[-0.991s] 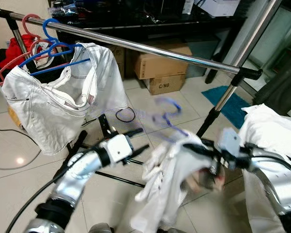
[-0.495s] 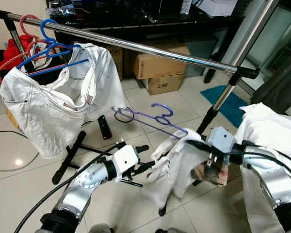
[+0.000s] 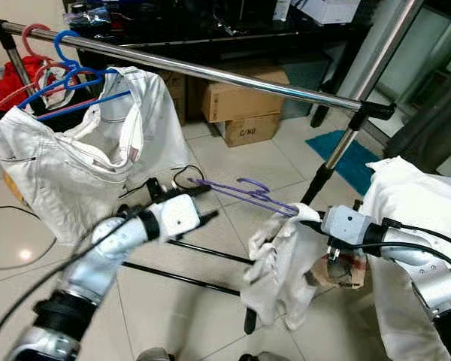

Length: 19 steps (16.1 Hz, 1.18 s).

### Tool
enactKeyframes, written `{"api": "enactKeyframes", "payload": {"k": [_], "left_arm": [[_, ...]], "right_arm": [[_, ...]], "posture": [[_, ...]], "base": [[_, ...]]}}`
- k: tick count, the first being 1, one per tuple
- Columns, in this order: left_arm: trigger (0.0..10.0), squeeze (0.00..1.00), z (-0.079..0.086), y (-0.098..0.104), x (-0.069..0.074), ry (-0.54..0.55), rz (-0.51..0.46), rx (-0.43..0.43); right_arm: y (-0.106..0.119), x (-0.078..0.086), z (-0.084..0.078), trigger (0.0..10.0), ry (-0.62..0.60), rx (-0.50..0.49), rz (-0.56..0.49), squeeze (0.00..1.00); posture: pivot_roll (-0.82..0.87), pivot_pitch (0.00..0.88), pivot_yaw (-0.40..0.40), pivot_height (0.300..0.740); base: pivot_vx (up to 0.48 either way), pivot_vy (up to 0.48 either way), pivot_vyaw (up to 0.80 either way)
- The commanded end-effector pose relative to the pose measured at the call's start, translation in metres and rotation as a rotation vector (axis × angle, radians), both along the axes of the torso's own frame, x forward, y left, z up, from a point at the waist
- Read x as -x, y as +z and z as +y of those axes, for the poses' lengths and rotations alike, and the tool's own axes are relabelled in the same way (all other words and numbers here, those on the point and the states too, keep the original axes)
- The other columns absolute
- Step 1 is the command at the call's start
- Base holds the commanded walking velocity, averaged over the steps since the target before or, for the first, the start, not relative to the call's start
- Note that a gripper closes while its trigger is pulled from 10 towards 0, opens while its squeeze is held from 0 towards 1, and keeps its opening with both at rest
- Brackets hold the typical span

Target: Hang hanger

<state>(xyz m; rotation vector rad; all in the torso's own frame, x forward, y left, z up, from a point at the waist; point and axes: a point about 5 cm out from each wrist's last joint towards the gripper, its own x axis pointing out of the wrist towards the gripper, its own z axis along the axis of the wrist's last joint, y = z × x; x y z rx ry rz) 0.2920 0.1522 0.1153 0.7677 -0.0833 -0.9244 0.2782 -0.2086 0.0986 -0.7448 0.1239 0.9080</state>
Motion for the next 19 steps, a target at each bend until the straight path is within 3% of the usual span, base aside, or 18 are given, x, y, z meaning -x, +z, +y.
{"api": "enactKeyframes", "payload": {"k": [1,5,8,12,15,19], "left_arm": [[10.0,0.00,0.006,-0.004,-0.001,0.015,0.006,-0.043],[10.0,0.00,0.010,-0.006,-0.001,0.005,-0.003,-0.086],[10.0,0.00,0.002,-0.005,-0.003,-0.018,-0.024,-0.085],[10.0,0.00,-0.004,-0.009,-0.003,-0.042,-0.027,-0.114],[10.0,0.00,-0.010,-0.004,-0.004,-0.068,-0.033,-0.090],[10.0,0.00,-0.008,-0.018,-0.002,-0.065,0.023,-0.119]], "right_arm": [[0.005,-0.001,-0.001,0.0,0.017,-0.005,-0.019,0.00],[0.008,0.006,0.014,0.0,0.121,0.004,-0.040,0.00],[0.010,0.008,0.026,0.0,0.173,0.011,-0.055,0.00],[0.013,0.009,0.029,0.0,0.192,0.017,-0.064,0.00],[0.011,0.006,0.029,0.0,0.182,0.042,-0.066,0.00],[0.017,0.006,0.037,0.0,0.206,-0.004,-0.076,0.00]], "posture": [[0.09,0.027,-0.086,0.740],[0.08,0.026,-0.085,0.740],[0.09,0.025,-0.086,0.740],[0.08,0.023,-0.086,0.740],[0.08,0.017,-0.085,0.740],[0.08,0.017,-0.081,0.740]], "base": [[0.000,0.000,0.00],[0.000,0.000,0.00],[0.000,0.000,0.00],[0.000,0.000,0.00],[0.000,0.000,0.00],[0.000,0.000,0.00]]}}
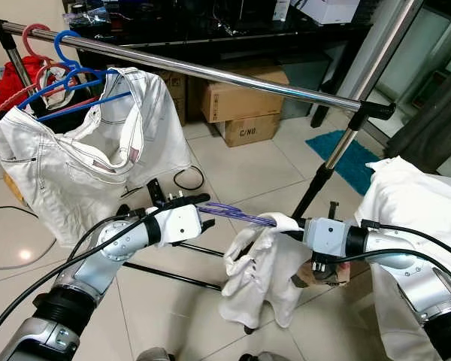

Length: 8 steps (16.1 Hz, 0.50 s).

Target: Hang hanger

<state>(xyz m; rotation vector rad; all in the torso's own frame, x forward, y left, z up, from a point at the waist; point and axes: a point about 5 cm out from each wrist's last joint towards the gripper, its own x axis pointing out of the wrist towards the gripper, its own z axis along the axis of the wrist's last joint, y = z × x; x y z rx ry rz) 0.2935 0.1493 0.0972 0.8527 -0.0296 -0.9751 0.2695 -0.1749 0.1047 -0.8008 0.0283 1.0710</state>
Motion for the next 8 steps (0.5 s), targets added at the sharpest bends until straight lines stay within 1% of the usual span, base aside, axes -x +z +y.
{"api": "enactKeyframes", "payload": {"k": [1,2,3,4,8], "left_arm": [[10.0,0.00,-0.005,-0.001,0.000,-0.030,0.016,-0.013],[10.0,0.00,-0.005,-0.002,0.000,-0.030,0.022,-0.012],[3.8,0.00,-0.006,-0.004,0.001,-0.040,0.040,-0.011],[0.0,0.00,-0.008,-0.005,0.003,-0.054,0.063,0.001],[0.0,0.00,-0.009,-0.006,0.004,-0.072,0.088,0.006]], "right_arm": [[0.013,-0.001,0.007,0.0,0.032,-0.043,-0.036,0.00],[0.013,-0.001,0.008,0.0,0.037,-0.050,-0.037,0.00],[0.016,0.001,0.012,0.0,0.053,-0.070,-0.039,0.00],[0.019,0.003,0.015,0.0,0.075,-0.095,-0.038,0.00],[0.028,0.009,0.016,0.0,0.122,-0.130,-0.036,0.00]], "posture": [[0.08,0.016,-0.080,0.740],[0.08,0.016,-0.080,0.740],[0.08,0.017,-0.080,0.740],[0.08,0.017,-0.080,0.740],[0.08,0.016,-0.079,0.740]], "base": [[0.000,0.000,0.00],[0.000,0.000,0.00],[0.000,0.000,0.00],[0.000,0.000,0.00],[0.000,0.000,0.00]]}}
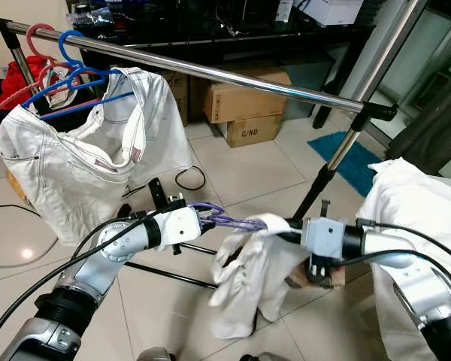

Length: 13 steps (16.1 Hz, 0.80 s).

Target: Hang hanger

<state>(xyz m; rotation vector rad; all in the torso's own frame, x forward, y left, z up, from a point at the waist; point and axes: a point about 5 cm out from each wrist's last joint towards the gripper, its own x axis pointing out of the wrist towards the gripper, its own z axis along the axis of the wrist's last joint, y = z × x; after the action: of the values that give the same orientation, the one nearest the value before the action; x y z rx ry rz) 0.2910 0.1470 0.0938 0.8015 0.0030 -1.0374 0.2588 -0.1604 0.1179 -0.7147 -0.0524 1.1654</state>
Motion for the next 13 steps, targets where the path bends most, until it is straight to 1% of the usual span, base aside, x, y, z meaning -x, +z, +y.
{"api": "enactKeyframes", "payload": {"k": [1,4,8,9,10,11,12,13], "left_arm": [[0.0,0.00,-0.007,-0.003,0.002,-0.037,0.025,-0.014],[0.0,0.00,-0.008,-0.004,0.003,-0.043,0.034,-0.011],[0.0,0.00,-0.009,-0.004,0.003,-0.038,0.026,-0.013],[1.9,0.00,-0.009,-0.004,0.003,-0.035,0.023,-0.015],[6.7,0.00,-0.009,-0.004,0.002,-0.029,0.018,-0.020],[8.4,0.00,-0.008,-0.005,0.002,-0.024,0.018,-0.032],[9.8,0.00,-0.008,-0.005,0.001,-0.020,0.015,-0.040],[10.0,0.00,-0.007,-0.006,0.001,-0.019,0.014,-0.042]], "right_arm": [[0.017,-0.002,0.002,0.0,0.026,-0.035,-0.061,0.00],[0.022,-0.003,0.003,0.0,0.050,0.009,-0.118,0.00],[0.026,-0.005,0.003,0.0,0.052,0.008,-0.135,0.00],[0.026,-0.005,0.003,0.0,0.054,0.011,-0.140,0.00],[0.028,-0.005,0.003,0.0,0.059,0.023,-0.169,0.00],[0.032,-0.009,0.002,0.0,0.060,0.059,-0.245,0.00],[0.033,-0.011,0.001,0.0,0.053,0.066,-0.271,0.00],[0.035,-0.013,0.001,0.0,0.044,0.060,-0.287,0.00]], "posture": [[0.08,0.016,-0.079,0.740],[0.08,0.017,-0.078,0.740],[0.08,0.017,-0.078,0.740],[0.08,0.016,-0.076,0.740],[0.08,0.016,-0.076,0.740],[0.08,0.016,-0.076,0.740],[0.08,0.016,-0.076,0.740],[0.08,0.013,-0.076,0.740]], "base": [[0.000,0.000,0.00],[0.000,0.000,0.00],[0.000,0.000,0.00],[0.000,0.000,0.00],[0.000,0.000,0.00],[0.000,0.000,0.00],[0.000,0.000,0.00],[0.000,0.000,0.00]]}}
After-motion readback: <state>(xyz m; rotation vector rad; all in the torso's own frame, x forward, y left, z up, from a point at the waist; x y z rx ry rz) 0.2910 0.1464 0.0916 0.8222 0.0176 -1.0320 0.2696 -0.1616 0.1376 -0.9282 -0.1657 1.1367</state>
